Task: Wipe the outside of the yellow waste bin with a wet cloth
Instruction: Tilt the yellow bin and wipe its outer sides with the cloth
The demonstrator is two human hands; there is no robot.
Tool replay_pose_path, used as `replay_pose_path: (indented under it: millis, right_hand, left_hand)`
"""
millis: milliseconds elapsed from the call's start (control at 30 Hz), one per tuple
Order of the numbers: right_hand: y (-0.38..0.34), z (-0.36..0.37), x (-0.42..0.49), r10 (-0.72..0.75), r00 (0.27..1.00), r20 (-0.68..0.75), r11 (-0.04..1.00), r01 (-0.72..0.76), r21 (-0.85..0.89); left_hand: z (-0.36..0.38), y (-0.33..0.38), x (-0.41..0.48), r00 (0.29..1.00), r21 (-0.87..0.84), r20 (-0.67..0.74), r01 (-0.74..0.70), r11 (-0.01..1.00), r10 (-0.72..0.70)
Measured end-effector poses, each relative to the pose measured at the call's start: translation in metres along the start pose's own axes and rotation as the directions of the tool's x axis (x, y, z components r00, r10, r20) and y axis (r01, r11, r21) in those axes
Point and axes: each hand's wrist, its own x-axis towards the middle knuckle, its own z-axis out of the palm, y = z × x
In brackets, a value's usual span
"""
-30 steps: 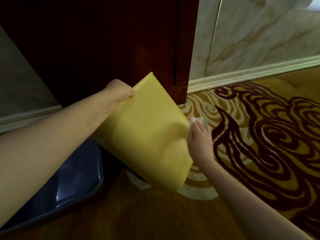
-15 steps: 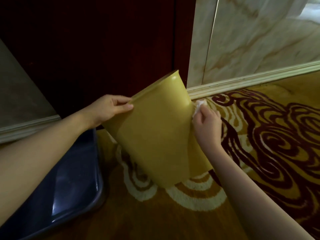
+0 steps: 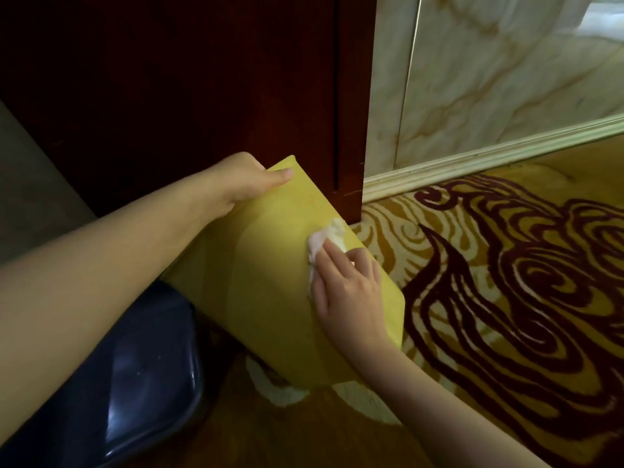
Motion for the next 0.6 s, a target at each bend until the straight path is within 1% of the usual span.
replay_pose_path:
  millis: [100, 200, 267, 333, 400, 467, 500, 533, 600]
  right_hand:
    - [0.016, -0.001, -0.009, 0.045, 0.999, -0.026, 0.999, -0.046, -0.024]
    - [0.042, 0.006, -0.027, 0.182, 0.982, 0.046, 0.981, -0.185, 0.065]
    - [0.065, 0.013, -0.042, 0.307, 0.946, 0.107, 0.945, -0.317, 0.086]
    - [0.086, 0.017, -0.054, 0.387, 0.912, 0.139, 0.915, -0.398, 0.069]
    - [0.100, 0.018, -0.057, 0.452, 0.882, 0.132, 0.879, -0.466, 0.100]
    - [0.102, 0.013, -0.046, 0.523, 0.849, 0.078, 0.834, -0.528, 0.160]
    - [0.097, 0.009, -0.037, 0.515, 0.857, 0.025, 0.843, -0.511, 0.169]
    - [0.086, 0.004, -0.027, 0.468, 0.883, -0.026, 0.873, -0.458, 0.167]
    - [0.053, -0.001, -0.003, 0.295, 0.953, -0.075, 0.945, -0.280, 0.170]
  left_hand:
    - [0.005, 0.000, 0.001, 0.999, -0.010, -0.020, -0.029, 1.000, 0.029]
    - [0.006, -0.006, -0.002, 0.997, -0.072, -0.058, -0.058, 0.996, 0.054]
    - [0.003, -0.015, -0.006, 0.992, -0.105, -0.114, -0.070, 0.992, 0.058]
    - [-0.001, -0.027, -0.010, 0.987, -0.159, -0.148, -0.079, 0.984, 0.056]
    - [-0.004, -0.036, -0.017, 0.988, -0.214, -0.144, -0.094, 0.972, 0.064]
    - [-0.002, -0.045, -0.024, 0.987, -0.272, -0.144, -0.105, 0.956, 0.067]
    - [0.000, -0.049, -0.027, 0.987, -0.304, -0.148, -0.109, 0.946, 0.066]
    - [0.001, -0.053, -0.030, 0.985, -0.326, -0.155, -0.119, 0.938, 0.071]
    - [0.005, -0.061, -0.035, 0.981, -0.335, -0.171, -0.145, 0.931, 0.091]
